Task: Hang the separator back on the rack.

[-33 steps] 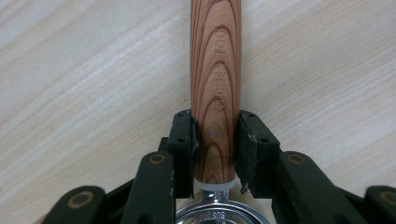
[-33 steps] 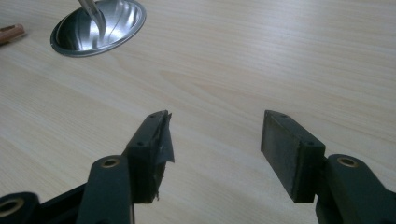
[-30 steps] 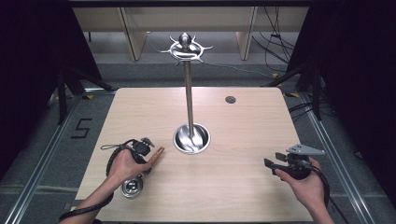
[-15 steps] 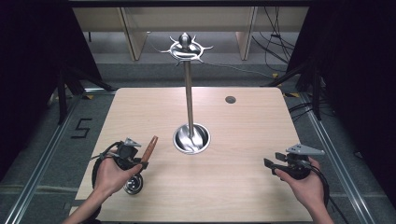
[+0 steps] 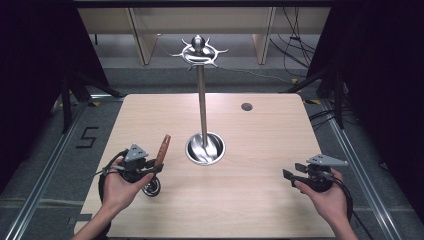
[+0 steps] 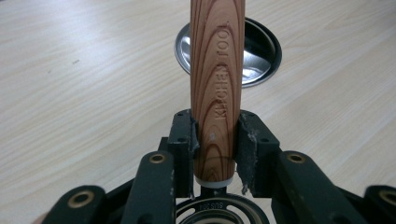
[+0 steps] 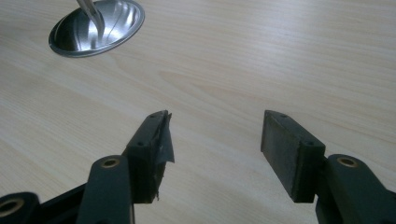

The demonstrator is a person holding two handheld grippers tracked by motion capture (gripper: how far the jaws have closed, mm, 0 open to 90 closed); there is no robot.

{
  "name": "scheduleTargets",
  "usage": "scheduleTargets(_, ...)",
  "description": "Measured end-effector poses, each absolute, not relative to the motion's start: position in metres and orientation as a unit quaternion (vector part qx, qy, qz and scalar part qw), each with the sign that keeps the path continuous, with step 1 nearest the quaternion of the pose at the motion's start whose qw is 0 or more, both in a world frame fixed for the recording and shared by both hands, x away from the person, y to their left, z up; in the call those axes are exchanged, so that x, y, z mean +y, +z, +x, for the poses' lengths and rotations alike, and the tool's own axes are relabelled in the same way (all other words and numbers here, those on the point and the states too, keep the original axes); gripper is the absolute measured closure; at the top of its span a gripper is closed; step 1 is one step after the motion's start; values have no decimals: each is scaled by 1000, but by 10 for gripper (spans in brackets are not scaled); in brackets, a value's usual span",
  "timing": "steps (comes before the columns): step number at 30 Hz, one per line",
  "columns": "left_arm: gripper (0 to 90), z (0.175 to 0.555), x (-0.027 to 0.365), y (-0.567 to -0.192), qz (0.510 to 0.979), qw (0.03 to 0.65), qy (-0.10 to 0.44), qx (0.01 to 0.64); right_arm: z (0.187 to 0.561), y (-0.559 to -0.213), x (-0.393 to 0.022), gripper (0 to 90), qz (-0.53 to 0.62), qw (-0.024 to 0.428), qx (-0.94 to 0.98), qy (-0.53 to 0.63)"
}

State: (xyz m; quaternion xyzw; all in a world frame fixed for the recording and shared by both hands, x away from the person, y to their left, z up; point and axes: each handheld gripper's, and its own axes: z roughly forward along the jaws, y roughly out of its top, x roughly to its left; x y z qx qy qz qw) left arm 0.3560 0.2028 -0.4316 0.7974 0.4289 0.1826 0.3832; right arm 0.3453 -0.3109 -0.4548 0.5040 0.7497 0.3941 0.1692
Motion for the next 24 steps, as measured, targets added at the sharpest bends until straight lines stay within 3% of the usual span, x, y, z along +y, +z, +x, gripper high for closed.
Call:
scheduleTargets(6, 682, 355, 203, -429, 784, 408, 189, 427, 347, -455, -313, 429, 490, 184, 757, 392)
scheduleTargets(7, 682, 354, 203, -428, 780, 418, 192, 425, 345, -455, -310, 429, 504, 169, 749, 394)
scheduleTargets(13, 682, 352, 200, -424, 760, 447, 209, 423, 347, -455, -313, 429, 488, 184, 759, 389)
scheduleTargets(24, 682, 347, 196, -415, 739, 479, 238, 409, 345, -455, -311, 429, 505, 169, 749, 395)
